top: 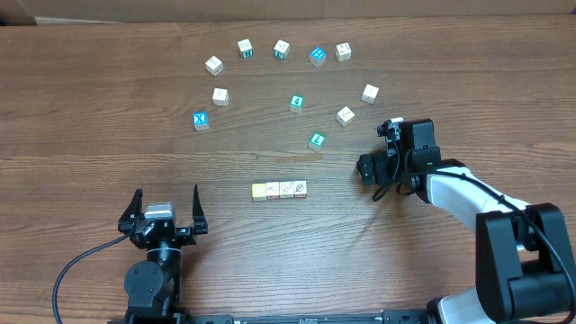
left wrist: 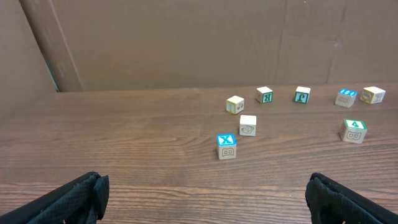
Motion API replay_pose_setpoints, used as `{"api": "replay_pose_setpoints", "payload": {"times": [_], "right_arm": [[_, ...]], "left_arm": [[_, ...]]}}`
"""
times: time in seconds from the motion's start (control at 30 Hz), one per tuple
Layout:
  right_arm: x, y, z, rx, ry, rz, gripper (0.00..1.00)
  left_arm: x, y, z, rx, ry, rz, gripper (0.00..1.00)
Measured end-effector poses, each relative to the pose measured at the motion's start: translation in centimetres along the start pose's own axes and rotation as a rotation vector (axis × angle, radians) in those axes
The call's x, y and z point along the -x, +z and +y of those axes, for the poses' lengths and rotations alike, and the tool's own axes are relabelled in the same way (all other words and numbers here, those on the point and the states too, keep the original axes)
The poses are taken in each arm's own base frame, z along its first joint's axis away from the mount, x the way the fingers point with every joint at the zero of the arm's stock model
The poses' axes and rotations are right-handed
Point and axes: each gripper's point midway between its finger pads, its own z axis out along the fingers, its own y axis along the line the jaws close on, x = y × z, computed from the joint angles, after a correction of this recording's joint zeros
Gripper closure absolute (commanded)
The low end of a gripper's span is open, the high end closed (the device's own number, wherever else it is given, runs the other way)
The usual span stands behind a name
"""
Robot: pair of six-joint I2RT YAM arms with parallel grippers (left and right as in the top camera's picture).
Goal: Form a horizontal line
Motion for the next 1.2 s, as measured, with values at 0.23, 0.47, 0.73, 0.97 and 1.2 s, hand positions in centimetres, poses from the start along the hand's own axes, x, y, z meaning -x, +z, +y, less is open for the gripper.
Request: {"api": "replay_pose_setpoints", "payload": {"times": [0.23,0.47,0.73,0.97,1.2], "right_arm": [[-0.7,-0.5,0.2,0.007,0.0,-0.012,0.0],[-2.8,-2.3,0.7,0.021,0.005,-0.045,0.0],[-1.2,-4.8,1.1,0.021,-0.02,-0.262,0.0],[-3.4,-5.0,1.1,0.02,-0.03,-0.328,0.0],[-4.3,-5.1,1.2,0.019,-0.032,-0.35,0.0]], "left_arm": [[0.0,0.0,0.0,0.0,0.0,0.0,0.0],[0.0,0.0,0.0,0.0,0.0,0.0,0.01],[0.0,0.0,0.0,0.0,0.0,0.0,0.0],[0.0,0.0,0.0,0.0,0.0,0.0,0.0],[0.0,0.0,0.0,0.0,0.0,0.0,0.0]]}}
